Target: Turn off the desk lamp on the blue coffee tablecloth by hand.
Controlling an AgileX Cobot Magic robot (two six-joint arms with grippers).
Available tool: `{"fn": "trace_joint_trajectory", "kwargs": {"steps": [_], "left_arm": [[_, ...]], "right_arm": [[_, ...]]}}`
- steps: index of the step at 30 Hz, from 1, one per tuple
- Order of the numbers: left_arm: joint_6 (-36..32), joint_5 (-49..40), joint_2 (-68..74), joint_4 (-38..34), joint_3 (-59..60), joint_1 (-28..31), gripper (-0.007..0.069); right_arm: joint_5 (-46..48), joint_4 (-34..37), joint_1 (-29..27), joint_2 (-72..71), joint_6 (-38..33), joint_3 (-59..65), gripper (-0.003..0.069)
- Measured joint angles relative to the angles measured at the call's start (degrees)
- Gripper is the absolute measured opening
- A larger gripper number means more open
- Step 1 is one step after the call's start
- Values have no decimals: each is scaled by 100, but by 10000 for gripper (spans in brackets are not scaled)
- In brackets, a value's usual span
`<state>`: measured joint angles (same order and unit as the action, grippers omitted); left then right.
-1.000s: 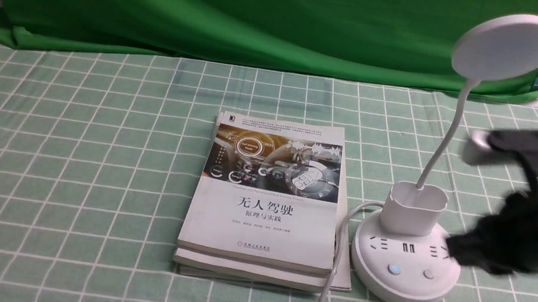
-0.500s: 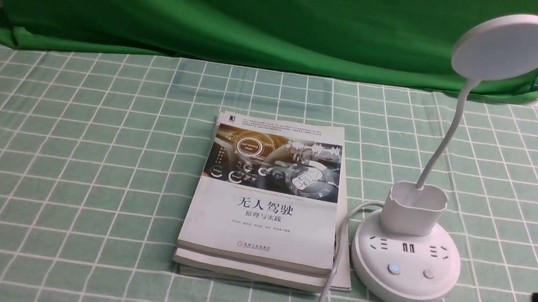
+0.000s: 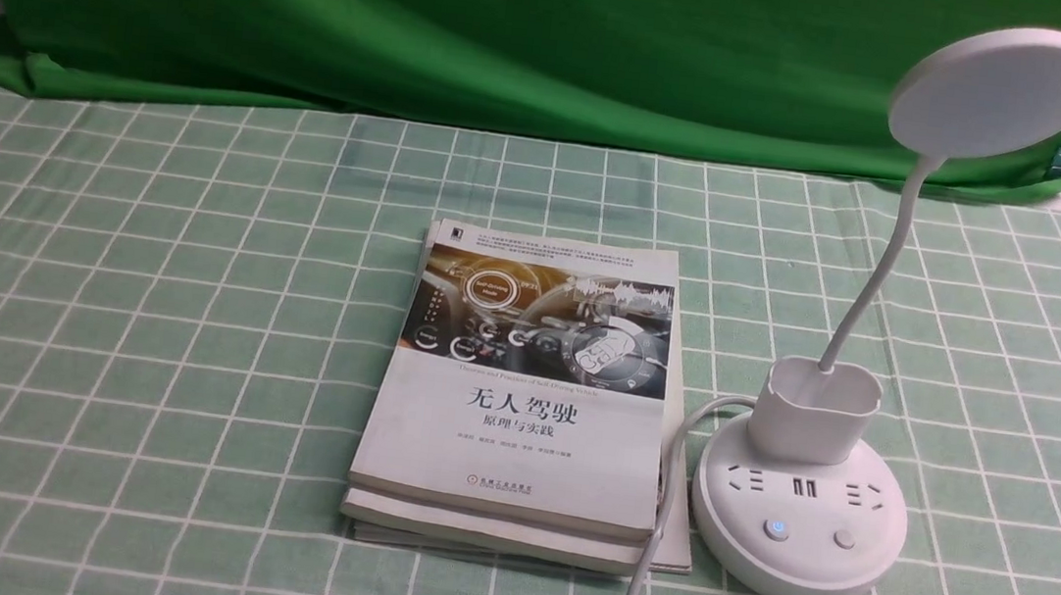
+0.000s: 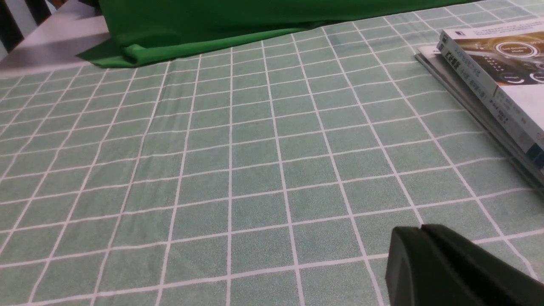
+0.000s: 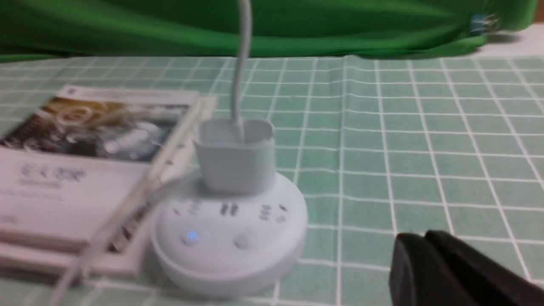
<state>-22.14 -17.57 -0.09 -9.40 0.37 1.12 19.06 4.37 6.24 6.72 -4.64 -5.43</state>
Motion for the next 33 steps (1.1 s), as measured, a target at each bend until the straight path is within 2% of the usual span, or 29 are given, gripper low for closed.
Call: {"fn": "trace_joint_trajectory", "kwargs": {"steps": [5,33], "left_arm": [[0,0,0,0,0,0,0],[0,0,0,0,0,0,0]], "right_arm": [[-141,-135,-13,-638,-78,517,31],[-387,-170,-13,-659,-96,576,76]]}}
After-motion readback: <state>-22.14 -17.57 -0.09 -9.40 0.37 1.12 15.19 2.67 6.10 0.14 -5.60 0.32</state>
